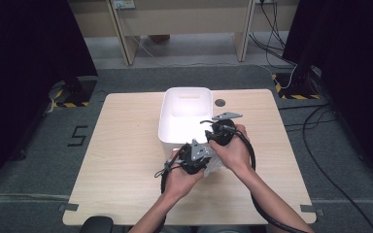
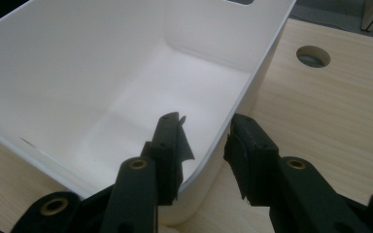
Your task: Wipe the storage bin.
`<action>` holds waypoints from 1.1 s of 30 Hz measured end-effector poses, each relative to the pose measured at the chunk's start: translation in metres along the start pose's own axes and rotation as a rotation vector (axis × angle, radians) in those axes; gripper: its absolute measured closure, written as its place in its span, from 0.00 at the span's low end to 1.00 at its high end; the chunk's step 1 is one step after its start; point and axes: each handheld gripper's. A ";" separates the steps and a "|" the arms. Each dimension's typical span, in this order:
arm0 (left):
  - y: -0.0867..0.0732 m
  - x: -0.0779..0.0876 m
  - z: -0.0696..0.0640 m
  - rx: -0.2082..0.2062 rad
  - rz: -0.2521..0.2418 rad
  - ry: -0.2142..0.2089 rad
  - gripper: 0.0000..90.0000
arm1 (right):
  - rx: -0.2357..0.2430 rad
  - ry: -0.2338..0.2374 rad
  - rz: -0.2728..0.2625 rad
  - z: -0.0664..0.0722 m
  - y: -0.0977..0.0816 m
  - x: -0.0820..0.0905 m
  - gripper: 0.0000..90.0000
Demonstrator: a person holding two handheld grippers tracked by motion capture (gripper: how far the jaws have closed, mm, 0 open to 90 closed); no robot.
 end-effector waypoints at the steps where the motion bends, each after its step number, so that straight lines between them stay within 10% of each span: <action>1: 0.000 0.000 0.000 0.003 -0.004 -0.001 0.85 | 0.000 0.000 0.001 0.000 0.000 0.000 0.73; 33: 0.013 0.002 -0.006 -0.029 -0.017 -0.012 0.84 | -0.020 0.027 0.011 -0.004 0.002 0.000 0.73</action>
Point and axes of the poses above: each handheld gripper's, and its own axes: x roughly backward along the jaws, y roughly out of its top, z roughly to its left, and after that the axes turned 13 degrees about x, right-handed
